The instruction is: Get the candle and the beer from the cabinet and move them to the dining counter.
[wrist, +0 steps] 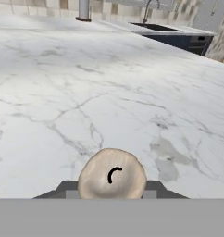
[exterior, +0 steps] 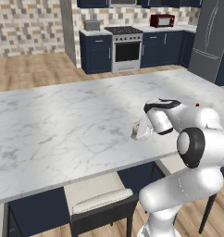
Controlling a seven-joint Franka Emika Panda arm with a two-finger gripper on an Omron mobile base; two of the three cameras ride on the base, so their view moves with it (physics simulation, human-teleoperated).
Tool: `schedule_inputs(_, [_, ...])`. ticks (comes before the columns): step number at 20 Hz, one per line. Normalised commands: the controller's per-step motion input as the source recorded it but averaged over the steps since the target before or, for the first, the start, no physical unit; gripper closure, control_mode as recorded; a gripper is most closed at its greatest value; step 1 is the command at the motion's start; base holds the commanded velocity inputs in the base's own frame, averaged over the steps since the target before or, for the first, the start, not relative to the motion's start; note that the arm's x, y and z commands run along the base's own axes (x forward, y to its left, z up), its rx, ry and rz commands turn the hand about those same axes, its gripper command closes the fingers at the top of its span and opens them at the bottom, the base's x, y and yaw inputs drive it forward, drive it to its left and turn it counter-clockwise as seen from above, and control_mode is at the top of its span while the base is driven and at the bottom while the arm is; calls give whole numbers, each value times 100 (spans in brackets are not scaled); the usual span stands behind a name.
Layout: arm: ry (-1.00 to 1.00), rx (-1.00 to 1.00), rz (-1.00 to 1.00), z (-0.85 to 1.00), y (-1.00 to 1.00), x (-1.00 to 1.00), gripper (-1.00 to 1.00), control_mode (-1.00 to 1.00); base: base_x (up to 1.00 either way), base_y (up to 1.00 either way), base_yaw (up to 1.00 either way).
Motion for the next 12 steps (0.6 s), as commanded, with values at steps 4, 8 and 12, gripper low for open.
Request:
schedule_inputs(4, [0, 0, 7, -40, 0, 36, 100, -100, 0, 0, 0])
schedule_inputs(8, [0, 0, 6, -37, 0, 26, 100, -100, 0, 0, 0])
schedule_inputs(12, [2, 0, 6, -30, 0, 23, 100, -100, 0, 0, 0])
